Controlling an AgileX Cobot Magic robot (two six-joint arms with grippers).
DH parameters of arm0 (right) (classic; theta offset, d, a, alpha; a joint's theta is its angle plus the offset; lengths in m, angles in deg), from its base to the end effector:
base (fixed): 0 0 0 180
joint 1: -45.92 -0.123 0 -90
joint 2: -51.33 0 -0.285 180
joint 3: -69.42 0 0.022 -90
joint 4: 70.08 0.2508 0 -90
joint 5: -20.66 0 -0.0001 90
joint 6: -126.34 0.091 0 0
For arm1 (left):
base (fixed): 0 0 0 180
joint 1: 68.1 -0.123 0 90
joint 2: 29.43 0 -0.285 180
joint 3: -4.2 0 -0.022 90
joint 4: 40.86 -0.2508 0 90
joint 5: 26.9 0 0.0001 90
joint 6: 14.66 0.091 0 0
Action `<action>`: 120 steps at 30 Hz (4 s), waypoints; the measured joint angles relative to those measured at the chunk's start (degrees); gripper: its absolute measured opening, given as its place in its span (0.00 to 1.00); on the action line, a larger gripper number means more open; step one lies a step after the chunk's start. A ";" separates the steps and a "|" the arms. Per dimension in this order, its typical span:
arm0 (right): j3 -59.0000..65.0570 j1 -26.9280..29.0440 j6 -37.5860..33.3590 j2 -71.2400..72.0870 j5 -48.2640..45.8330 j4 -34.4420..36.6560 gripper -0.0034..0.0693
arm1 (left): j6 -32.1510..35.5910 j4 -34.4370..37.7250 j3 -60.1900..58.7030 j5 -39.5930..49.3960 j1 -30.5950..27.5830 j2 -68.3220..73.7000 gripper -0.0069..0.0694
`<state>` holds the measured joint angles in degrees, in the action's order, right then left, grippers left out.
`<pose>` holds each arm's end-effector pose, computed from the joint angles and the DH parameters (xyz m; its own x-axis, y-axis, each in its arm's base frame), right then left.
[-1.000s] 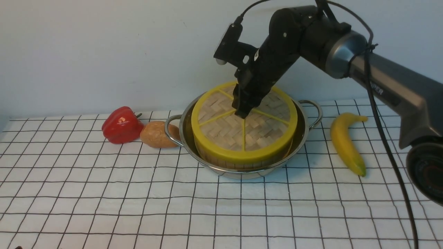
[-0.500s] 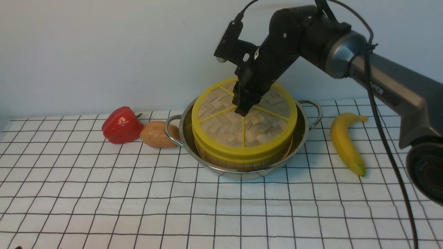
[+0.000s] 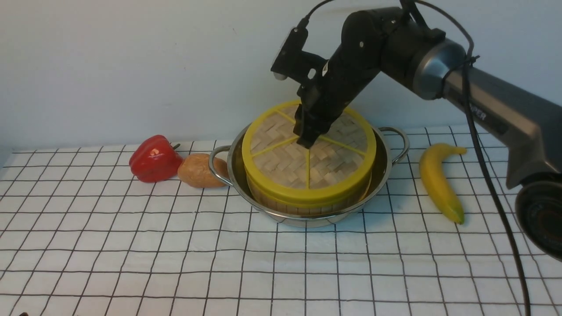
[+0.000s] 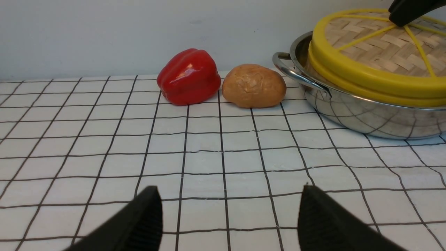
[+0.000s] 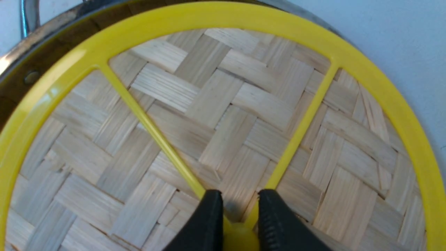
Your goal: Place the steamer in the pot on the white tablecloth, and put the lid on the steamer.
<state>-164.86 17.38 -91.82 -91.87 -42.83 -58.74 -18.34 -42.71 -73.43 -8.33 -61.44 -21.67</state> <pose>0.4497 0.2628 0.2413 -0.3538 -0.8035 -0.4788 -0.8779 0.4618 -0.1262 0.0539 -0.0053 0.1815 -0.2429 -0.0055 -0.9700 0.0980 0.9947 -0.0301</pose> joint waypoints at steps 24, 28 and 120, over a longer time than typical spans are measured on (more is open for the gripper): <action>0.00 0.79 0.07 -1.21 0.83 0.53 0.25 | 0.00 0.00 0.00 0.00 0.00 0.00 0.72; 0.00 0.79 0.07 -1.21 0.83 0.53 0.25 | 0.00 0.00 0.00 0.00 0.00 0.00 0.72; 132.01 28.01 73.91 134.91 47.41 -33.05 0.28 | 0.00 0.00 0.00 0.00 0.00 0.00 0.72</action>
<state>-32.84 45.39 -17.91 43.04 4.58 -91.80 -18.34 -42.71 -73.43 -8.33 -61.44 -21.67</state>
